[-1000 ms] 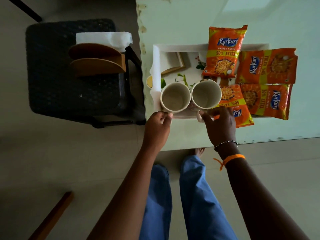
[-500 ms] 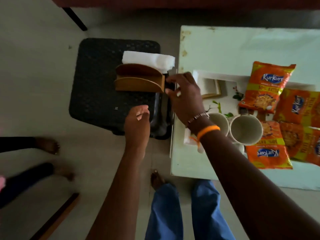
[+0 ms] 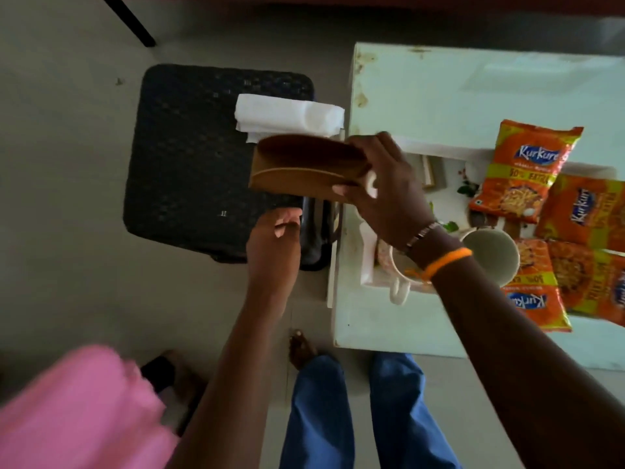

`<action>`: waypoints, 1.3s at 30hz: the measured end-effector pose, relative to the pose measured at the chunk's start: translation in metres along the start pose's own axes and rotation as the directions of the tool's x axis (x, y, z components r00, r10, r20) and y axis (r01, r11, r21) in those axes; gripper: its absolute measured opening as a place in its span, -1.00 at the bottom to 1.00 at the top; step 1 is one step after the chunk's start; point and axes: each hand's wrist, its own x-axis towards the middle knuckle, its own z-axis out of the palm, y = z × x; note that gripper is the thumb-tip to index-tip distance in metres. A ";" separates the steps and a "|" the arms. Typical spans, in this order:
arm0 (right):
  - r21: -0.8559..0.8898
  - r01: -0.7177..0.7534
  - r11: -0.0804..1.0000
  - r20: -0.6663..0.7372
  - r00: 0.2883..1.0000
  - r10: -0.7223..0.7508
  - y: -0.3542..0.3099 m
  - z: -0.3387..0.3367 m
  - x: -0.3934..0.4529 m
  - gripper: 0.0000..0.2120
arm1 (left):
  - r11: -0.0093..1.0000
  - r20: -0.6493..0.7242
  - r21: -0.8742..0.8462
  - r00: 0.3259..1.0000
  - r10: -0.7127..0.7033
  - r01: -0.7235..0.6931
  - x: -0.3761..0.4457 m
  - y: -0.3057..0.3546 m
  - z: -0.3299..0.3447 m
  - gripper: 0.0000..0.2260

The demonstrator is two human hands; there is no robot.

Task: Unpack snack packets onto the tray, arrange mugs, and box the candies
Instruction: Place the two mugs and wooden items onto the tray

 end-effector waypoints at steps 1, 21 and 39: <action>-0.022 -0.008 1.000 -0.032 0.999 0.007 0.009 -0.014 -0.010 -0.52 | 1.000 0.033 0.021 0.999 0.020 -0.021 -0.006 0.000 0.007 -0.82; -0.061 -0.215 0.975 0.119 0.968 0.221 0.145 -0.102 -0.048 -0.50 | 0.994 0.175 0.010 0.979 -0.105 0.105 -0.041 0.047 0.118 -0.55; -0.079 -0.281 0.957 0.244 0.925 0.292 0.097 -0.075 0.010 -0.74 | 0.977 0.202 -0.088 0.964 -0.175 0.195 0.000 0.042 0.076 -0.78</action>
